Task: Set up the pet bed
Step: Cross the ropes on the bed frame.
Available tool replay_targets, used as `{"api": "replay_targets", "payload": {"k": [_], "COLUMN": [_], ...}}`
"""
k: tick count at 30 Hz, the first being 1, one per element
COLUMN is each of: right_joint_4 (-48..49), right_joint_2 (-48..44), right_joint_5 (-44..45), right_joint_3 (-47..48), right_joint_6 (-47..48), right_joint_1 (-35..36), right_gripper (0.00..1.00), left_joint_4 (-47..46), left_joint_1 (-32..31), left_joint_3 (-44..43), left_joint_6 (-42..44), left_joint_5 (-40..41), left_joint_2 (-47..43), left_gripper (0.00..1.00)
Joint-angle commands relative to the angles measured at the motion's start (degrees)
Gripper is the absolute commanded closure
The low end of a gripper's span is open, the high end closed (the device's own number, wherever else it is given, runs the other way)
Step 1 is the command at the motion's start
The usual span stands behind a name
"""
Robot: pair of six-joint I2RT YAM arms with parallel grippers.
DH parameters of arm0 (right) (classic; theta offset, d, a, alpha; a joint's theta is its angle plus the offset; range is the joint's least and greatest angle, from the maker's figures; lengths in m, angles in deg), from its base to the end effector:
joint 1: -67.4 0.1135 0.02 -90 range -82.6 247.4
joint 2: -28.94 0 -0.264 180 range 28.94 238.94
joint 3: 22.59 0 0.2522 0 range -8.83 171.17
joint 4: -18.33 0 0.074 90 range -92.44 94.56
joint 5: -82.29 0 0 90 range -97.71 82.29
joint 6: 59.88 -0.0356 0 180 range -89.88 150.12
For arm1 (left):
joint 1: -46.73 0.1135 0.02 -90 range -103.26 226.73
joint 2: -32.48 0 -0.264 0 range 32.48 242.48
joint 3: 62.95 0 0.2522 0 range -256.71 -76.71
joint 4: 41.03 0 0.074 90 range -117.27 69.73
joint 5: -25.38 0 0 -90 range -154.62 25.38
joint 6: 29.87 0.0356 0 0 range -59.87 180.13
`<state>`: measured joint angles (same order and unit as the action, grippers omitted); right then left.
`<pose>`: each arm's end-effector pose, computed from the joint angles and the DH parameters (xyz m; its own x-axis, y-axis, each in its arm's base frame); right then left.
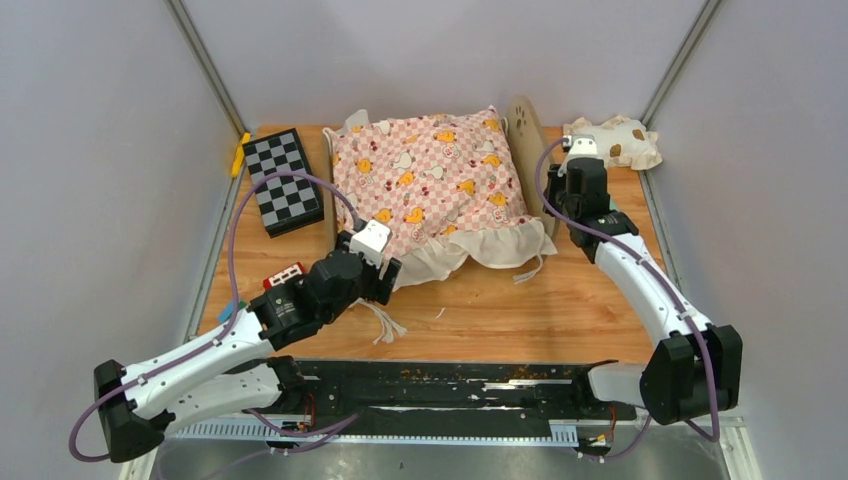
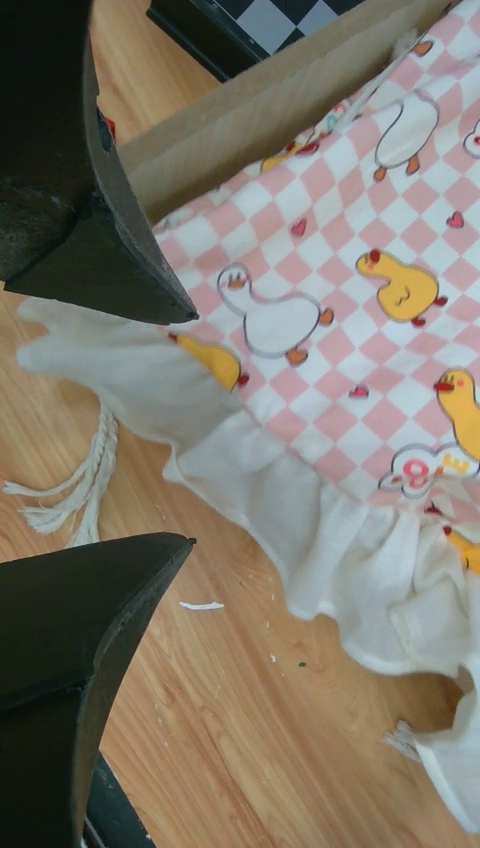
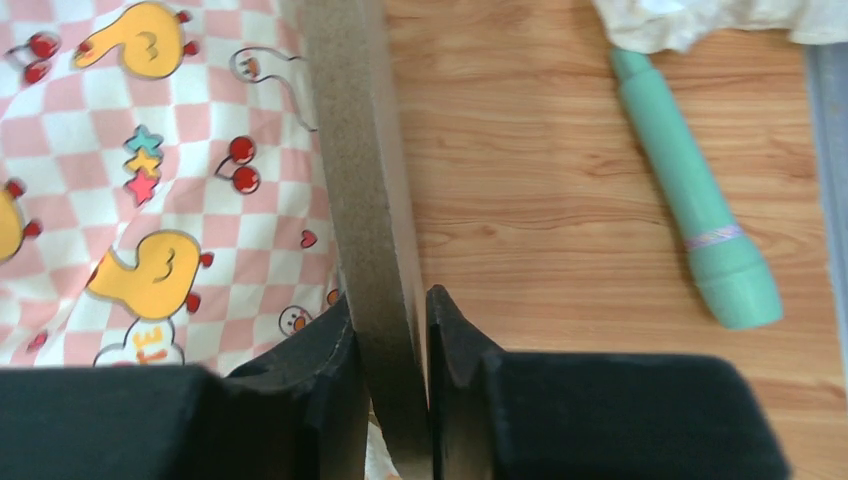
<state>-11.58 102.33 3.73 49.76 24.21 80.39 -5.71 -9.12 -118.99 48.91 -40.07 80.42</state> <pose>0.2842 0.0583 0.3059 -0.5041 -0.0127 -0.8636 -0.0027 0.9999 -0.0132 0.1175 -0.1468 0.2964 -0.3580 0.2125 -0.9092 0.4850 0.8744 0.0134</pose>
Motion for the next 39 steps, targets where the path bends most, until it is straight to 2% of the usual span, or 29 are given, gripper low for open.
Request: {"api": "replay_targets", "payload": {"k": [1, 4, 8, 14, 18, 20, 22, 24, 29, 32, 36, 39], "right_joint_4": [4.40, 4.71, 6.72, 8.00, 9.32, 9.50, 8.50, 7.84, 6.86, 4.17, 0.55, -3.05], "right_joint_2": [-2.96, -5.07, -6.00, -0.71, 3.56, 5.00, 5.41, 3.65, -6.03, -15.13, -26.19, -31.46], "right_joint_5": [-4.77, -3.84, -2.13, 4.70, 1.71, 0.91, 0.63, 1.01, 4.77, 4.48, 1.10, 3.39], "right_joint_3": [-0.89, -2.78, -3.20, 3.07, 6.54, 8.07, 9.08, 8.15, 1.03, -4.56, -14.31, -20.19], "right_joint_6": [-8.85, -12.50, -11.96, -1.75, 0.41, 1.10, 1.05, 0.71, -1.40, -5.92, -13.62, -19.13], "right_joint_1": [1.54, 3.05, 4.05, 3.78, 2.38, 2.25, 2.19, 2.26, 2.21, 2.30, 4.22, 10.94], "right_gripper": [0.90, 1.00, 1.00, 1.00, 1.00, 0.93, 0.74, 0.59, 0.42, 0.41, 0.48, 0.50], "left_joint_4": [0.16, -0.18, -1.51, -3.84, -6.16, -7.26, -7.54, -7.06, -4.66, -1.50, 2.42, 5.09], "left_joint_1": [-0.13, -0.09, -0.13, -0.16, -0.31, -0.68, -1.14, -1.48, -1.54, -1.49, -1.52, -1.54], "left_joint_3": [0.36, 0.36, 0.33, 0.29, 1.07, 1.38, 1.50, 1.34, 0.46, -1.13, -3.25, -4.80], "left_joint_6": [-2.01, -2.38, -2.63, -3.11, -3.06, -3.18, -3.27, -3.11, -2.54, -3.39, -4.68, -5.73], "left_joint_5": [0.35, -0.75, -3.29, -7.61, -8.42, -8.50, -8.33, -8.04, -6.38, -2.73, -0.09, -0.05], "left_joint_2": [-0.84, -0.37, 1.09, 2.07, 2.31, 2.45, 2.49, 2.45, 0.53, -0.28, -0.41, 0.08], "left_gripper": [0.17, 0.16, 0.16, 0.16, 0.16, 0.16, 0.16, 0.16, 0.14, 0.12, 0.11, 0.11]}}
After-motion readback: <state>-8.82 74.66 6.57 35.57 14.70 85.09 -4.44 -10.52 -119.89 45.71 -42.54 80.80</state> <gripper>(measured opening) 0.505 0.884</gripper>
